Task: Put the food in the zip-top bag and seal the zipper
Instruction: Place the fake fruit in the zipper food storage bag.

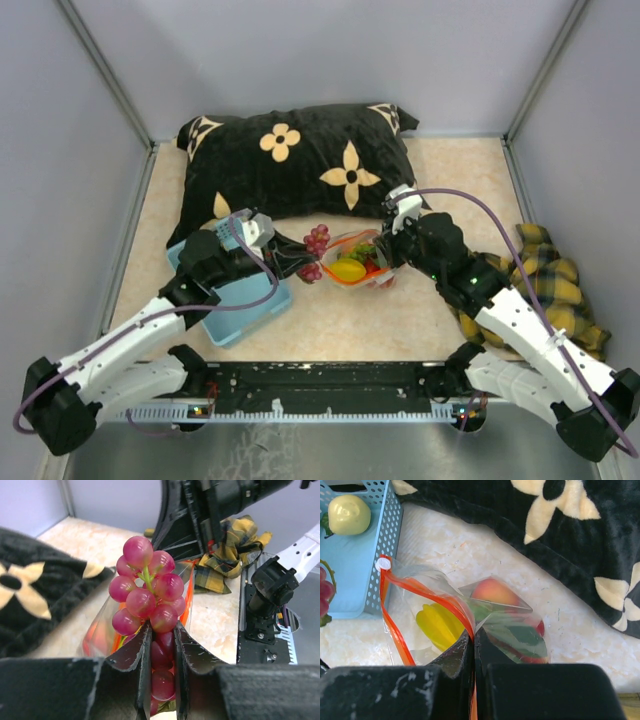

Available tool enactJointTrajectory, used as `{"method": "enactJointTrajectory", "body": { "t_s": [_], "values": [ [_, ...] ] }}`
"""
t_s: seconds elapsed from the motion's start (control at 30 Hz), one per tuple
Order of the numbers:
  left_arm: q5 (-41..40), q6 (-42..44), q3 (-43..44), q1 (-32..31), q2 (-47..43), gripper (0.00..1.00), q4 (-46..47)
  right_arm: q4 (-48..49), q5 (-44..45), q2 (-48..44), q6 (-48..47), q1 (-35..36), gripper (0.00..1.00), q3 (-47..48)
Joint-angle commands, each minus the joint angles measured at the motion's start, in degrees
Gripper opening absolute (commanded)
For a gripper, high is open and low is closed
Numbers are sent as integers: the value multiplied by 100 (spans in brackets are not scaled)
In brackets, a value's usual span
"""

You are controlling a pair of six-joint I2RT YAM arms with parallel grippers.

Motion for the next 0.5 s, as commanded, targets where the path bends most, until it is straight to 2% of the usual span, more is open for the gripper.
{"method": "enactJointTrajectory", "body": {
  "t_s": [0.0,0.2,0.47],
  "values": [
    [147,825,197,-449,300,0,1276,178,-7,25,-39,-21,0,400],
    [503,1541,411,-693,926,0,1786,34,-16,123,-34,-18,0,510],
    [680,2558,879,-788,1723,1,1798,-75,-81,184,-11,-20,0,616]
  ]
}}
